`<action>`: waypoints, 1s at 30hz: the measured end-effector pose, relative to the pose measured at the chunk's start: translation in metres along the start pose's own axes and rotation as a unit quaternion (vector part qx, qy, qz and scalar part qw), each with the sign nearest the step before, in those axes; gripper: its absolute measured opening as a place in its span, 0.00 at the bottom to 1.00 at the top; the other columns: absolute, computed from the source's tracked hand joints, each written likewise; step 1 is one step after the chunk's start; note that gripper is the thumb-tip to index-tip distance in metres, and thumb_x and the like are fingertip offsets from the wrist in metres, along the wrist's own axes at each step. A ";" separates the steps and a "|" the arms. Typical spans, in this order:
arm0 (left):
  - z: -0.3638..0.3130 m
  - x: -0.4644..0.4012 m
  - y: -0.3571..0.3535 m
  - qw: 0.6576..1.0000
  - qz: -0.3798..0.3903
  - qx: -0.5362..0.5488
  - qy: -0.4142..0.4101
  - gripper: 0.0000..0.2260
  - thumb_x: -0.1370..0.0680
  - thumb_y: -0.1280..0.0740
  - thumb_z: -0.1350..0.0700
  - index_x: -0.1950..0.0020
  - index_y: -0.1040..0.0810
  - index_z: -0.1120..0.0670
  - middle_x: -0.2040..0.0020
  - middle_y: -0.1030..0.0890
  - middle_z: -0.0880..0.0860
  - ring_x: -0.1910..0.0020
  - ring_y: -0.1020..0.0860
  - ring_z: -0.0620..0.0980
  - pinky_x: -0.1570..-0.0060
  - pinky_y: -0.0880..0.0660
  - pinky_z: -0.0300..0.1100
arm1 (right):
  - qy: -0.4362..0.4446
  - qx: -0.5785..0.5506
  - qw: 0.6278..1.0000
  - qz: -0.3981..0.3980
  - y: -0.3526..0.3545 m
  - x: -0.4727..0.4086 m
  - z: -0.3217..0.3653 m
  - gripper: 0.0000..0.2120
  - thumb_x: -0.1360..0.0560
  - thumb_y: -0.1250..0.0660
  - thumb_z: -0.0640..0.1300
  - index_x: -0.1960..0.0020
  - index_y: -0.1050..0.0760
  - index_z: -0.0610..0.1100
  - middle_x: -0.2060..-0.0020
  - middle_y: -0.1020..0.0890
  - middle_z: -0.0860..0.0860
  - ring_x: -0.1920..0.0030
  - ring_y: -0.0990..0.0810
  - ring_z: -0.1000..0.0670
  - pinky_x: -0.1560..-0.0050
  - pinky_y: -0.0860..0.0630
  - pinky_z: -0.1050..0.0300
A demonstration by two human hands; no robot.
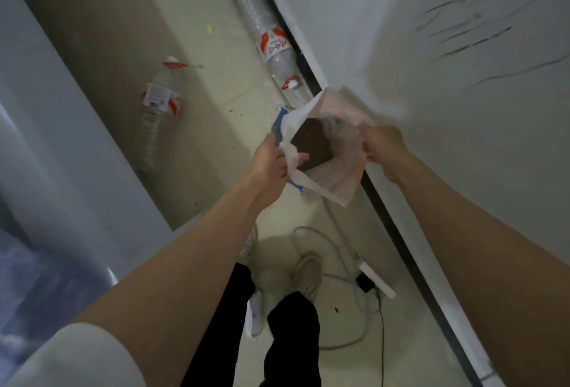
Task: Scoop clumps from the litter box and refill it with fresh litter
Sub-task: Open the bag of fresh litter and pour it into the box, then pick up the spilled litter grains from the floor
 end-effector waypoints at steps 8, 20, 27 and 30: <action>0.006 -0.021 -0.049 0.997 0.008 -0.075 -0.026 0.19 0.17 0.48 0.50 0.27 0.43 0.52 0.34 0.29 0.54 0.33 0.30 0.52 0.32 0.36 0.45 | 0.046 0.041 0.997 -0.044 0.023 -0.005 -0.008 0.12 0.25 0.42 0.41 0.66 0.28 0.46 0.66 0.26 0.49 0.61 0.28 0.46 0.57 0.33 0.52; -0.011 0.109 -0.032 0.749 0.025 -0.641 -0.164 0.24 0.20 0.41 0.52 0.25 0.42 0.54 0.27 0.35 0.56 0.30 0.35 0.54 0.35 0.37 0.42 | 0.089 0.244 0.965 -0.045 0.049 0.159 -0.036 0.26 0.20 0.45 0.52 0.26 0.41 0.41 0.26 0.39 0.44 0.27 0.40 0.45 0.27 0.44 0.46; -0.018 0.241 -0.084 0.449 0.098 -0.807 -0.370 0.31 0.25 0.49 0.40 0.24 0.45 0.49 0.24 0.43 0.52 0.24 0.47 0.56 0.28 0.52 0.58 | 0.039 0.255 0.954 -0.151 0.105 0.312 -0.047 0.33 0.22 0.49 0.62 0.23 0.53 0.49 0.23 0.55 0.49 0.23 0.57 0.46 0.26 0.58 0.38; -0.001 0.293 -0.101 0.336 0.144 -0.834 -0.414 0.31 0.26 0.49 0.38 0.25 0.44 0.47 0.24 0.42 0.53 0.25 0.46 0.57 0.31 0.51 0.62 | 0.039 0.266 0.943 -0.194 0.127 0.374 -0.063 0.41 0.31 0.61 0.70 0.23 0.57 0.52 0.23 0.58 0.49 0.23 0.59 0.45 0.28 0.61 0.37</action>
Point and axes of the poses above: each hand's wrist, its own x-axis away from the middle knuckle, its own y-axis out of the back of the hand, z = x × y, the point moved 2 cm from there along -x, towards the middle knuckle
